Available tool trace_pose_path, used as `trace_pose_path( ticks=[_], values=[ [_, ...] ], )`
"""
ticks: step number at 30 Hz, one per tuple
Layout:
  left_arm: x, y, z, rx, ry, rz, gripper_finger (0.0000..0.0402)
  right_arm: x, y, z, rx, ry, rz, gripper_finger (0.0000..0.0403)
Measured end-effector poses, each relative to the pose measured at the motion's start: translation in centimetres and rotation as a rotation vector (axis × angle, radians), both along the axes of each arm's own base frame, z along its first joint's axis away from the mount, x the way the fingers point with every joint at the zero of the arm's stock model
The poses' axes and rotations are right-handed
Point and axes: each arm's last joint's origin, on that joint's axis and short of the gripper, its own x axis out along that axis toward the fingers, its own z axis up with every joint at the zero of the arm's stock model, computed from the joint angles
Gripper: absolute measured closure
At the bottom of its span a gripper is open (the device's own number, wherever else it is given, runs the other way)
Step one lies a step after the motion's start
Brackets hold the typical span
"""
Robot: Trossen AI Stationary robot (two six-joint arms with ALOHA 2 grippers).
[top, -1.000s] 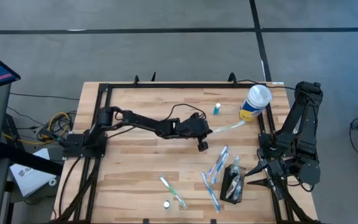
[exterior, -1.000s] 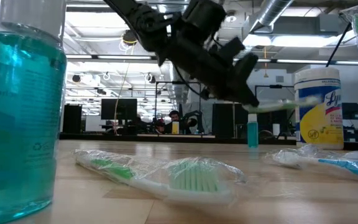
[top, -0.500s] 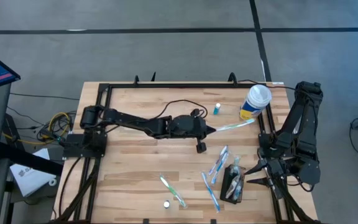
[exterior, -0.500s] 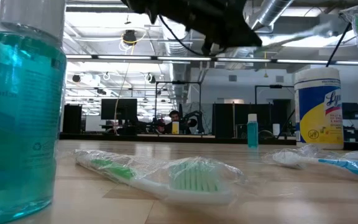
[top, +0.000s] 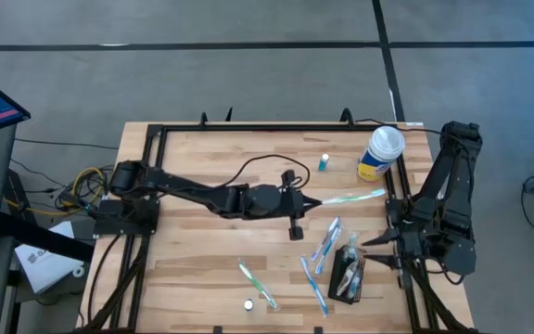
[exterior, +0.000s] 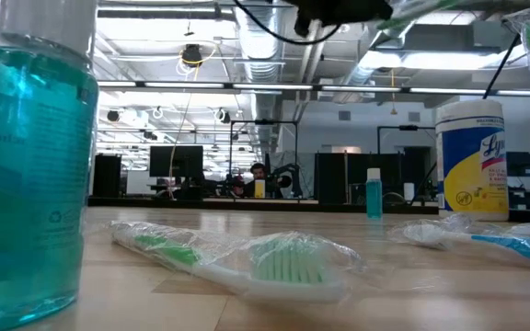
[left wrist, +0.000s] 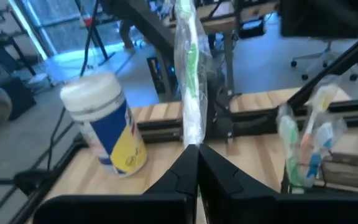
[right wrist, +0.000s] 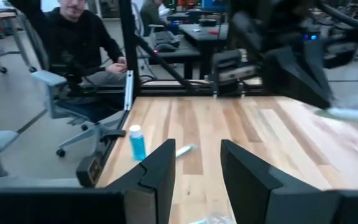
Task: Pick & Place toothbrushing station
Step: Put the green toothbrush into the black wire organizer
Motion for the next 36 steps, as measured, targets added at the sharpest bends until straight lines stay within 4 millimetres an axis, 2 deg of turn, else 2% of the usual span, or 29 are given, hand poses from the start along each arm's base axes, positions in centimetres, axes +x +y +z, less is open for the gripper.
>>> trace_pose_path(
  ticks=[4,7,13,17,26,36],
  values=[
    [-0.7,-0.7,1.1,0.008,-0.038,-0.013,0.0401,0.0,-0.3,0.0,0.012,-0.033,-0.085,0.0285],
    [-2.0,-0.8,1.4,0.029,-0.066,0.013,0.0401,0.0,-0.5,0.1,0.019,-0.065,-0.161,0.0285],
    [-5.1,-0.8,1.3,0.008,-0.192,0.026,0.0401,0.2,-0.8,0.3,0.019,-0.104,-0.255,0.0285],
    [-6.2,-1.2,0.2,0.006,-0.268,0.013,0.0401,0.8,-1.2,0.5,0.058,-0.131,-0.339,0.0285],
    [-5.9,-2.2,-1.2,0.026,-0.302,-0.011,0.0401,2.4,-1.6,1.4,0.036,-0.119,-0.346,0.0285],
    [-6.1,-2.9,-1.1,0.018,-0.323,-0.041,0.0401,3.5,-1.8,3.4,-0.015,-0.16,-0.275,0.0285]
  ],
)
